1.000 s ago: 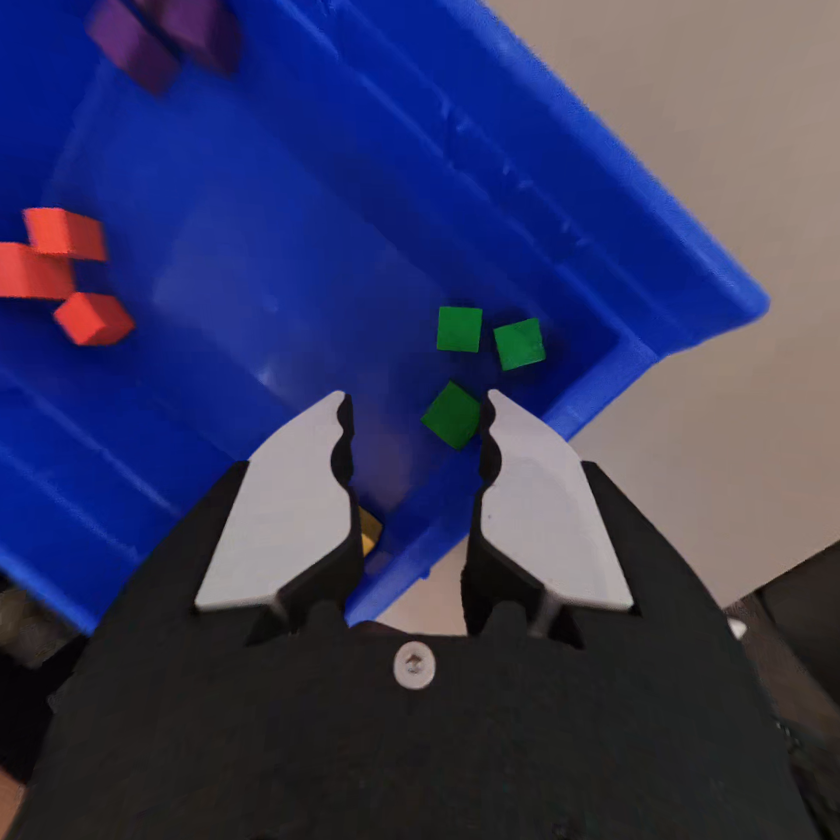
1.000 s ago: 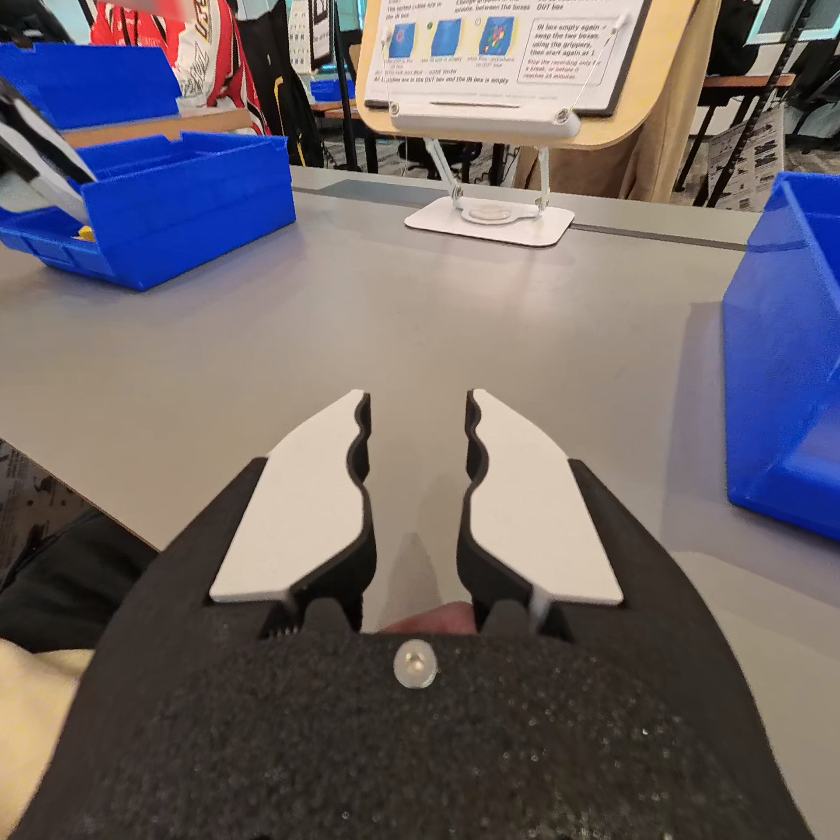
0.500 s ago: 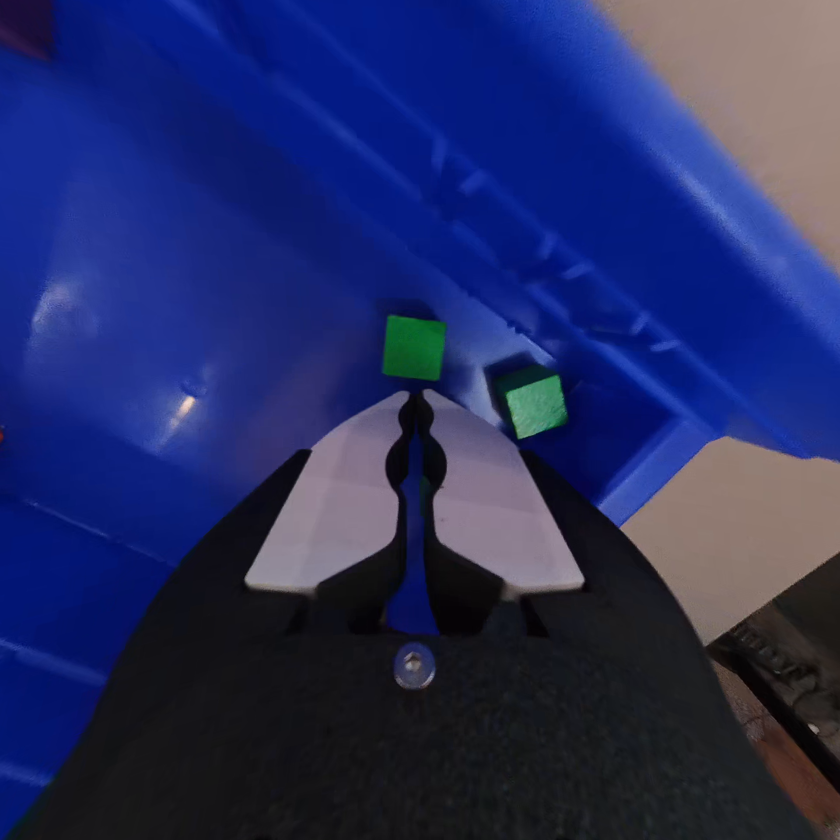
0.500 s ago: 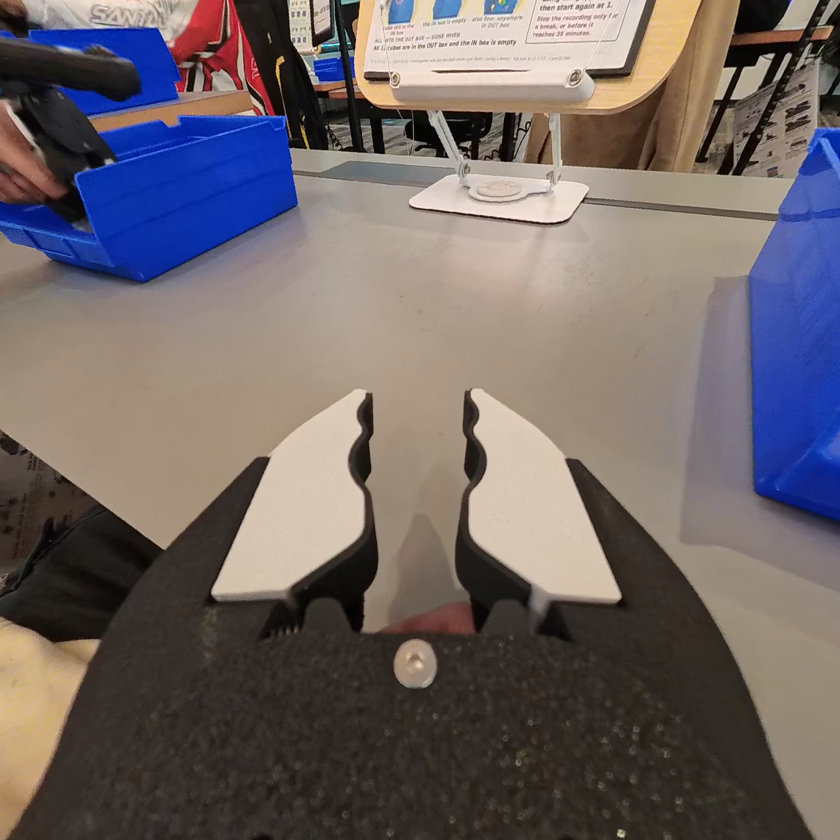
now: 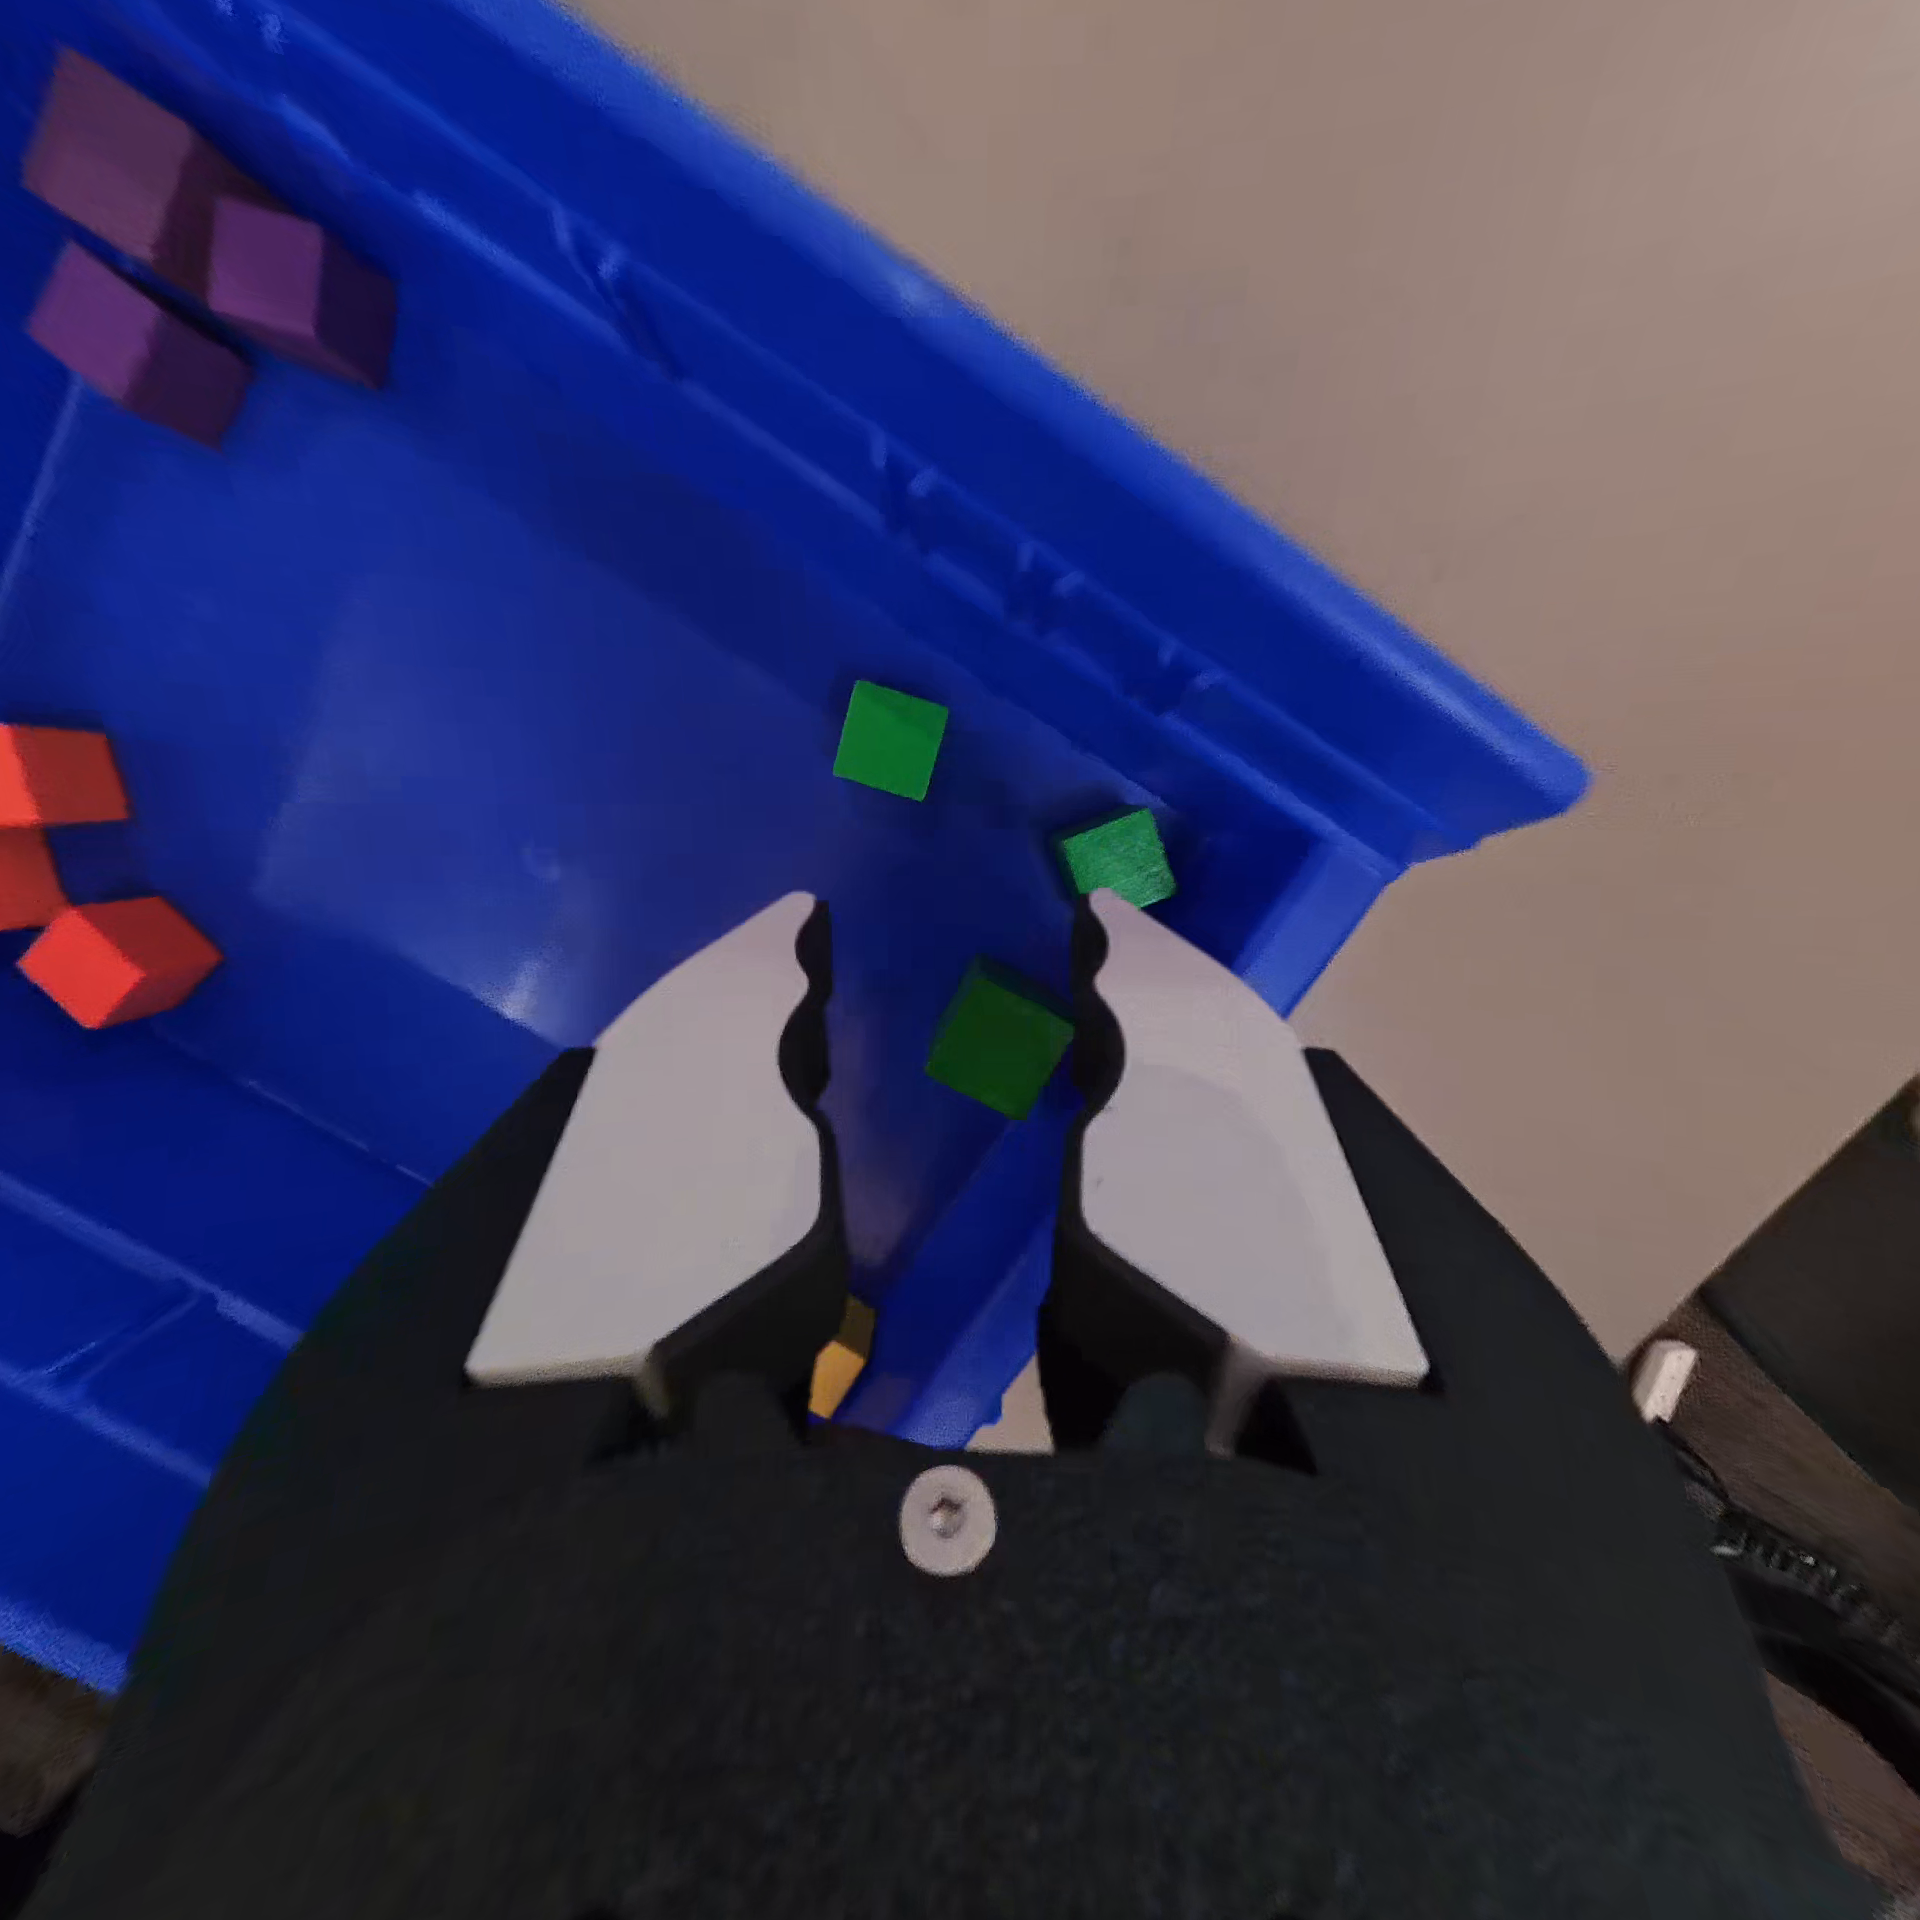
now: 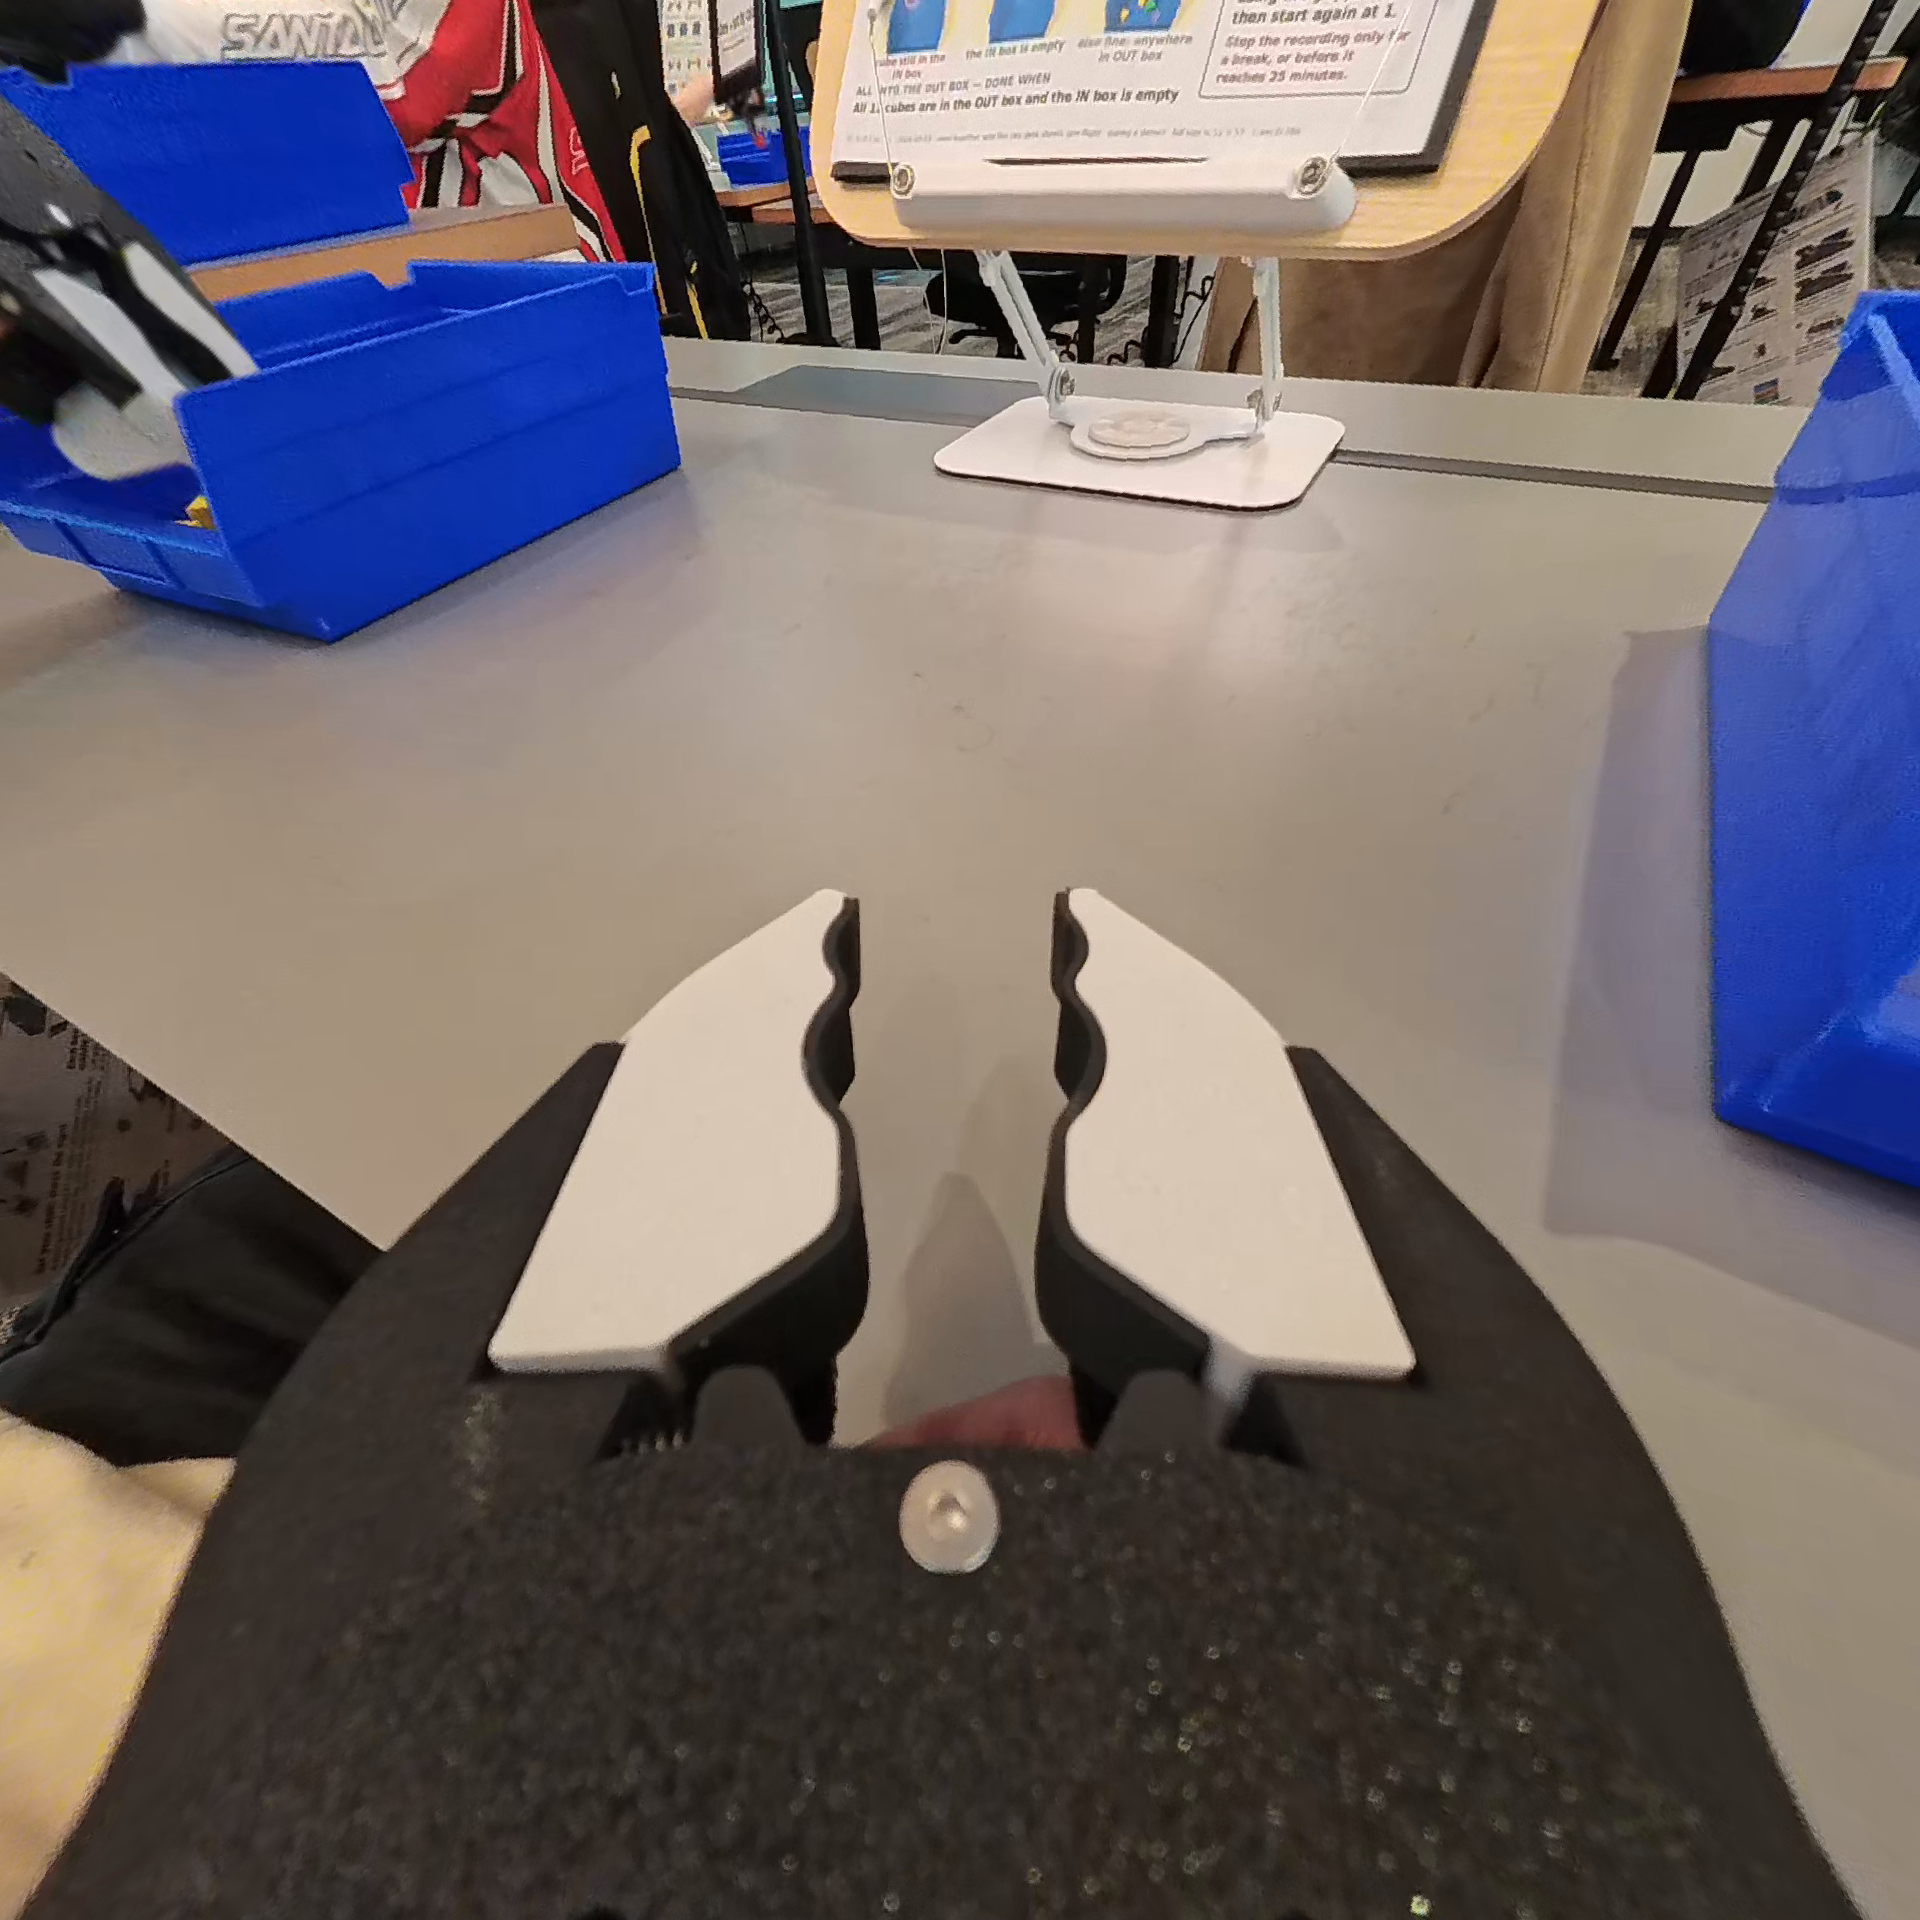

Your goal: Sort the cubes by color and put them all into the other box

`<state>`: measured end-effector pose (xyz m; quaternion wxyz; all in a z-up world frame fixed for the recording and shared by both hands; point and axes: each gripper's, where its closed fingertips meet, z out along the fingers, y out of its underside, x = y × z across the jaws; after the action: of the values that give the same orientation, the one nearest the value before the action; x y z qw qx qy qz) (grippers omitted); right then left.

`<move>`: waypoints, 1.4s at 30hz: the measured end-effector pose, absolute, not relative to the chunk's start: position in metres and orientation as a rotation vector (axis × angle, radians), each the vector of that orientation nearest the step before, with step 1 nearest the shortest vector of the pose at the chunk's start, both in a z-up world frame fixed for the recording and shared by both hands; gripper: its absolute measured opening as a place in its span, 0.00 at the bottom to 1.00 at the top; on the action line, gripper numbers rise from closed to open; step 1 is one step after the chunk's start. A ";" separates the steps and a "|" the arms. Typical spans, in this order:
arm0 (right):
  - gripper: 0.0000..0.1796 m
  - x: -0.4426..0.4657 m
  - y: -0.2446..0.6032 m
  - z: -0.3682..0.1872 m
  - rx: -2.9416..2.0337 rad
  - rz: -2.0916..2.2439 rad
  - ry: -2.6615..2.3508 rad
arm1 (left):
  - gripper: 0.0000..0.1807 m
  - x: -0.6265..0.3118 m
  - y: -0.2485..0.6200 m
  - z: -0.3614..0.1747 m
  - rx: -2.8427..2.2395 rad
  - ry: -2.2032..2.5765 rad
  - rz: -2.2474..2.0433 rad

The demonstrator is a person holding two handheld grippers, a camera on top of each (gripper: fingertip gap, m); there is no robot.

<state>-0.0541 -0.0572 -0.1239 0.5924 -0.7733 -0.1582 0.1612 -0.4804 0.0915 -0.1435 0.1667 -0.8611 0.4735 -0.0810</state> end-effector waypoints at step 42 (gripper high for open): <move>0.19 -0.064 -0.031 -0.086 -1.837 0.840 -0.336 | 0.12 -0.393 0.041 -0.034 -1.580 0.748 -0.616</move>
<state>-0.0638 -0.0308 -0.0865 0.5202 -0.7662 -0.1403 0.3502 -0.3930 0.0410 -0.0342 0.6005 -0.6816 0.3228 -0.2657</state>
